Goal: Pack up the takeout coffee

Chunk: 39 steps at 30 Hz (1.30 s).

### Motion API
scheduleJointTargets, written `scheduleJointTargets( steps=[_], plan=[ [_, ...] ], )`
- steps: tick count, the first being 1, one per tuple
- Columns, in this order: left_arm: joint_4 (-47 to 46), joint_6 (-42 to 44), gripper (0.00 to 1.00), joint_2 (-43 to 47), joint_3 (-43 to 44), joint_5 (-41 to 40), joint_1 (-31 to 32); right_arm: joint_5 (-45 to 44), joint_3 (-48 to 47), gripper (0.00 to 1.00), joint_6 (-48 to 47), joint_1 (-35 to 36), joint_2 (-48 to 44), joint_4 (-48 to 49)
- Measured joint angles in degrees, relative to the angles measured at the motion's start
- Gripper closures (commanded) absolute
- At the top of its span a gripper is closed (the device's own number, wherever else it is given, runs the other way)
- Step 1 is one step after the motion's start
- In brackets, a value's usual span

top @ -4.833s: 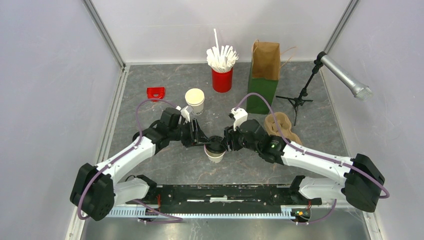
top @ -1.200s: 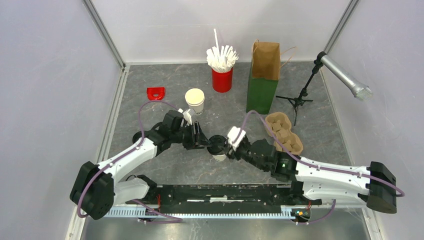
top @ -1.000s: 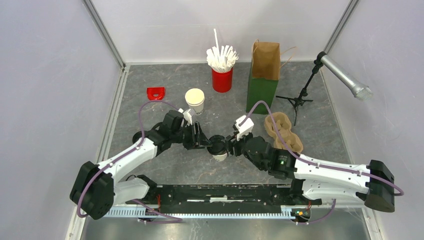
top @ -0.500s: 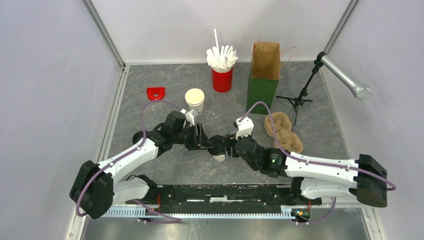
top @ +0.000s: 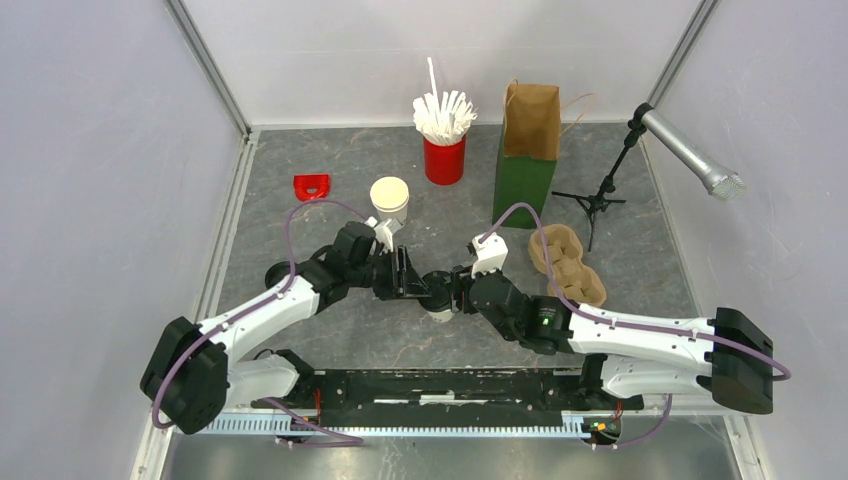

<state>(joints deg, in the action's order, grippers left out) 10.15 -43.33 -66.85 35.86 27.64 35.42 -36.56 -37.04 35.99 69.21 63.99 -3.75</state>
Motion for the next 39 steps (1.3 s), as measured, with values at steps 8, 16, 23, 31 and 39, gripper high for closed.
scheduleJointTargets(
  steps=[8,16,23,31,39],
  plan=[
    [-0.4,0.0,0.48,-0.4,0.2,0.1,0.6,0.0,0.2,0.39,0.0,0.0,0.1,-0.2],
    [-0.7,0.0,0.47,-0.6,0.7,0.1,1.0,0.1,1.3,0.51,0.2,-0.6,0.3,0.8],
    [-0.9,0.0,0.44,-0.6,0.7,-0.1,1.1,0.5,2.7,0.58,0.4,-1.7,0.2,3.3],
    [-0.9,0.0,0.44,0.0,0.9,-0.6,1.1,0.8,4.4,0.55,0.3,-2.1,-1.1,4.4],
    [-0.8,0.0,0.44,0.0,0.9,-0.6,1.1,3.5,5.4,0.51,-1.4,-2.3,-2.1,6.0]
  ],
)
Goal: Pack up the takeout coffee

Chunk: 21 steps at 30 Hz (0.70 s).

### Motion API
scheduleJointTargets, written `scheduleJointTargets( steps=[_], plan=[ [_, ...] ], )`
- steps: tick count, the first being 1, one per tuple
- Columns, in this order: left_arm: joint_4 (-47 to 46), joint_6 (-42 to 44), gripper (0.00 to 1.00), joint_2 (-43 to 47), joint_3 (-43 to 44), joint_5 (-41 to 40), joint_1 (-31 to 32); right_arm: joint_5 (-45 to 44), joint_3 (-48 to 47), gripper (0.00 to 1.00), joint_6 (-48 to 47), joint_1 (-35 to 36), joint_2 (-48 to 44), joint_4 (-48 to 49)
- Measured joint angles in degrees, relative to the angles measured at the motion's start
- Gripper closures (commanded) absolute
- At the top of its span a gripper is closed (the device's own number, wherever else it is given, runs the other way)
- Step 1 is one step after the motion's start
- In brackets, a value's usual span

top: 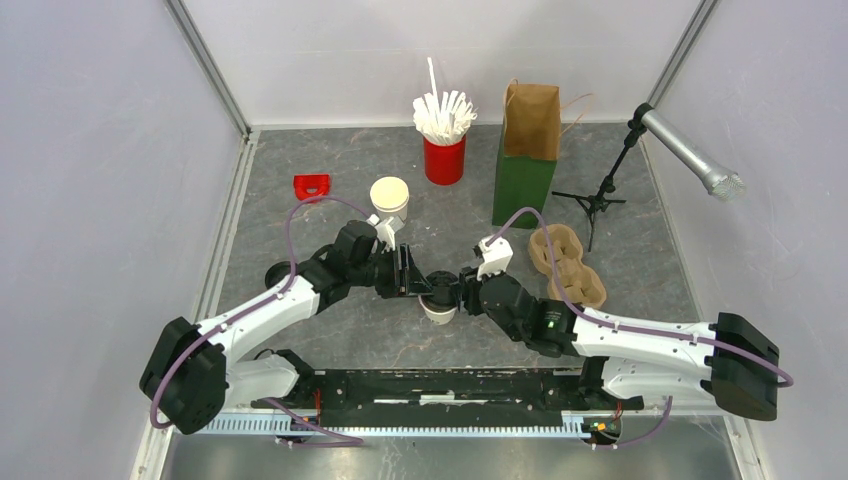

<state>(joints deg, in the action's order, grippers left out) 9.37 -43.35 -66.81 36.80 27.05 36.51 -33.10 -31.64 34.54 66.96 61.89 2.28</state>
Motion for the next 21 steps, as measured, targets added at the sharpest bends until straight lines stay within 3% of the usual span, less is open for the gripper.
scheduleJointTargets(
  steps=[5,12,21],
  plan=[
    [0.2,0.0,0.46,0.0,0.0,0.0,0.0,1.5,0.0,0.48,-1.2,0.0,0.0,0.3],
    [0.4,0.0,0.48,0.1,-0.1,-0.1,0.0,2.7,-0.6,0.28,-8.0,0.0,-0.7,-0.7],
    [0.3,0.0,0.48,0.2,-0.1,-0.1,0.3,20.8,0.3,0.18,-38.6,-0.1,-9.5,3.8]
  ],
)
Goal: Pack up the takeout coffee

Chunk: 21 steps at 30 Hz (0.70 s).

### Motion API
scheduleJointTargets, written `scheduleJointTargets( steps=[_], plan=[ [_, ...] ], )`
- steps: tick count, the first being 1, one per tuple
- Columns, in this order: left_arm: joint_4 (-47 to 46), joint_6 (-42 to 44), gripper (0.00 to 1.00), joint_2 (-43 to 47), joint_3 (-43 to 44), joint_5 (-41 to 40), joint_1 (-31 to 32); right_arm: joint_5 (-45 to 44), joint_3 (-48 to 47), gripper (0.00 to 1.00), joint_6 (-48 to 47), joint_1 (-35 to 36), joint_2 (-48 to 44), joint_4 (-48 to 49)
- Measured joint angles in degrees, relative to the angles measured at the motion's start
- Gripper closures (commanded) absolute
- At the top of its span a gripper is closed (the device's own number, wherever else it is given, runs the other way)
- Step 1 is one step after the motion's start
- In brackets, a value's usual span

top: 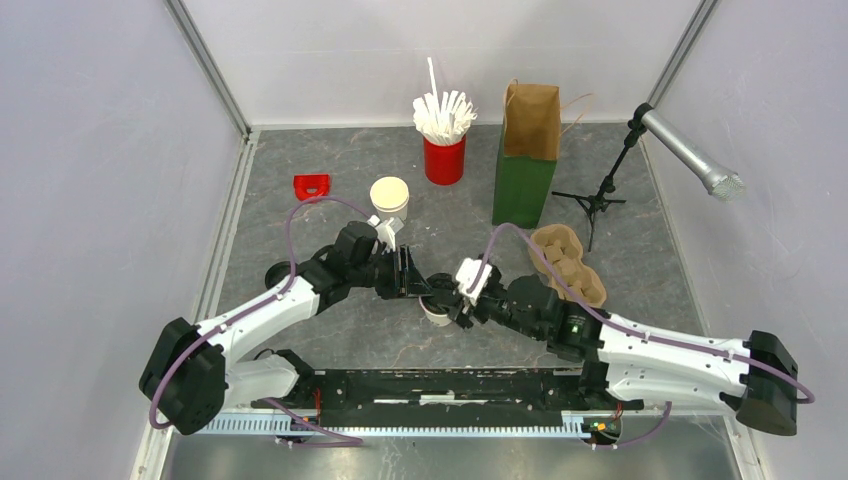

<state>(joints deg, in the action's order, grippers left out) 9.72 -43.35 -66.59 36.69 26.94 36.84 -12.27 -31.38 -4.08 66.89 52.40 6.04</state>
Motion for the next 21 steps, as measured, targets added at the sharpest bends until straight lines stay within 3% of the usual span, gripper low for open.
scheduleJointTargets(
  steps=[6,14,21],
  plan=[
    [0.0,0.0,0.48,0.0,0.0,0.0,0.0,10.7,0.2,0.18,-14.9,0.0,3.3,-0.1],
    [0.0,0.0,0.49,0.0,0.0,0.0,0.0,14.8,0.2,0.23,-23.1,0.6,10.0,-0.5],
    [0.0,0.0,0.5,0.2,-0.3,0.0,0.0,14.6,1.0,0.38,-25.1,1.5,10.8,1.6]
  ],
)
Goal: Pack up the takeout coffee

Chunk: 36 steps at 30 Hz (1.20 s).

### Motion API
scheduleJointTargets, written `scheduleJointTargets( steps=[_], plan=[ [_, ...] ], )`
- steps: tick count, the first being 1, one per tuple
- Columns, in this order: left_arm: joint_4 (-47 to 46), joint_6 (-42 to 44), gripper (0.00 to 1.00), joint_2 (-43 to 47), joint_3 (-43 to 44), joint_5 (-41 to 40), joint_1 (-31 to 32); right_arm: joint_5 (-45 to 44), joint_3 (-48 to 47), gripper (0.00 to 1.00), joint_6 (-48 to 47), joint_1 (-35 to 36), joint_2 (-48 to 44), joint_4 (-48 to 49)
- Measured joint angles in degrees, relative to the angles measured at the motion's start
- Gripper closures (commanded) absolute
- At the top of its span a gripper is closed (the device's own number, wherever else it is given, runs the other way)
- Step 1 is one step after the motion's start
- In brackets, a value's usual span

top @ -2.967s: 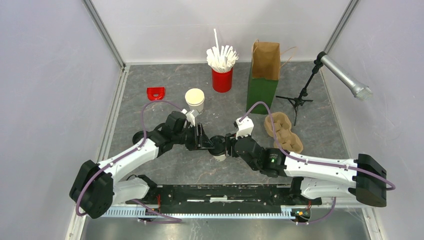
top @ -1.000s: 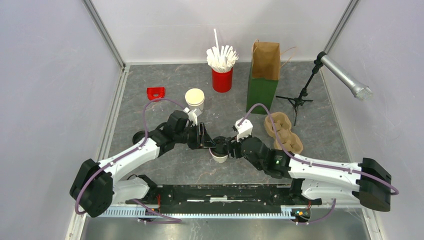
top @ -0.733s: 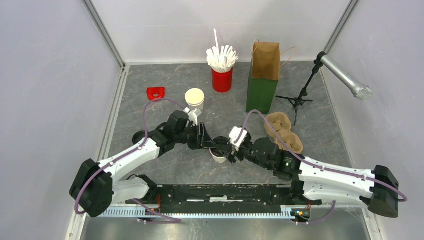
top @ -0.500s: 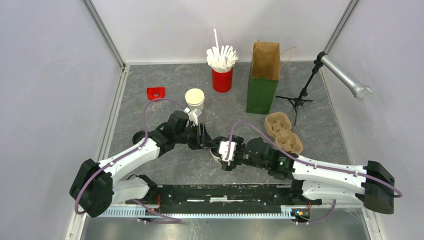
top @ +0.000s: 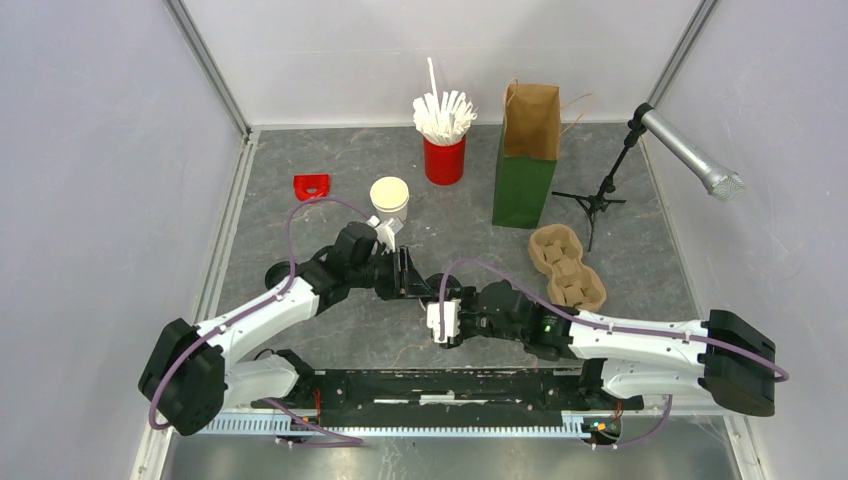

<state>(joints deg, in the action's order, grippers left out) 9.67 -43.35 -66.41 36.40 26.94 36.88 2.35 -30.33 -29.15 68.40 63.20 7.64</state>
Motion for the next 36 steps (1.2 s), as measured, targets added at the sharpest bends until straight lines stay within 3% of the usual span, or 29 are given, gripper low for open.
scheduleJointTargets(
  steps=[18,30,36],
  plan=[
    [-1.1,-0.1,0.53,1.0,-1.5,0.0,0.3,-3.9,4.4,0.55,-0.1,1.9,-0.1,8.7],
    [-2.3,-0.1,0.52,1.3,-2.8,-0.1,0.5,-8.0,8.3,0.57,0.0,4.5,0.1,15.5],
    [-2.5,-0.1,0.45,1.3,-2.8,-0.5,0.6,-8.9,9.4,0.55,1.3,4.6,-1.0,16.7]
  ],
)
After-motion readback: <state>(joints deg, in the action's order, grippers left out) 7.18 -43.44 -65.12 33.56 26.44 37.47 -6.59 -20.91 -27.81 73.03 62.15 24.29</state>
